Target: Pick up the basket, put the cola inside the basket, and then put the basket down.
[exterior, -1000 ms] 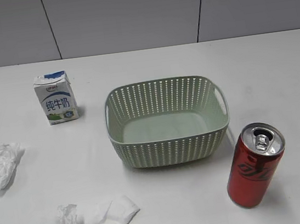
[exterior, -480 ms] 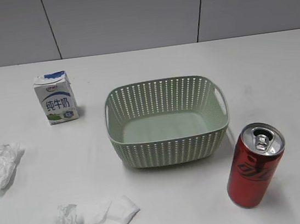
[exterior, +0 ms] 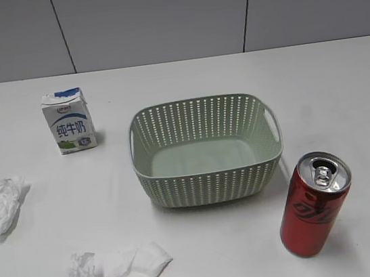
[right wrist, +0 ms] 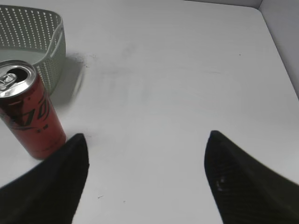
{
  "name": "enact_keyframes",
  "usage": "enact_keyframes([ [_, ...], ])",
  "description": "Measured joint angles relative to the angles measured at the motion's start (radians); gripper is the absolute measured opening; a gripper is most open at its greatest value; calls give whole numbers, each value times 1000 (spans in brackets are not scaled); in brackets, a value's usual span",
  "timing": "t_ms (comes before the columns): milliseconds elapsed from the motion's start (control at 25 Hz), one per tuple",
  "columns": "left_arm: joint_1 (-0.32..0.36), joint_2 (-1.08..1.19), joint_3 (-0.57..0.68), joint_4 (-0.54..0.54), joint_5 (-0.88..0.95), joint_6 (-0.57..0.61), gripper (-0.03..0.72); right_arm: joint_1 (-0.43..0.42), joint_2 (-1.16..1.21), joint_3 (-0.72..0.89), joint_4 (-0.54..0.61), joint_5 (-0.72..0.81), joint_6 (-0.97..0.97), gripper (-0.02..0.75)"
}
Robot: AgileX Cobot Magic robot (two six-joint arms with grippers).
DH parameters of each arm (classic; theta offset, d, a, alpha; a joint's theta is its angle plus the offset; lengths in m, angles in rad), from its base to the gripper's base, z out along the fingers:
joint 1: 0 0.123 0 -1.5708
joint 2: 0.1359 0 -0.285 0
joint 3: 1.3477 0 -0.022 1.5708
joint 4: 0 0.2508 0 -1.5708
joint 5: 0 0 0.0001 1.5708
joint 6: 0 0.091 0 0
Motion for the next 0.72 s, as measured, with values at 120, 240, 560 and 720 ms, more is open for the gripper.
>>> enact_keyframes([
  [120, 0, 116, -14, -17, -60, 0, 518, 0, 0, 0, 0, 0, 0, 585],
  [240, 0, 234, -39, -22, -113, 0, 518, 0, 0, 0, 0, 0, 0, 585],
  [560, -10, 565, -176, -24, -162, 0, 518, 0, 0, 0, 1, 0, 0, 585],
  [720, -76, 728, -266, -24, -163, 0, 518, 0, 0, 0, 1, 0, 0, 585],
])
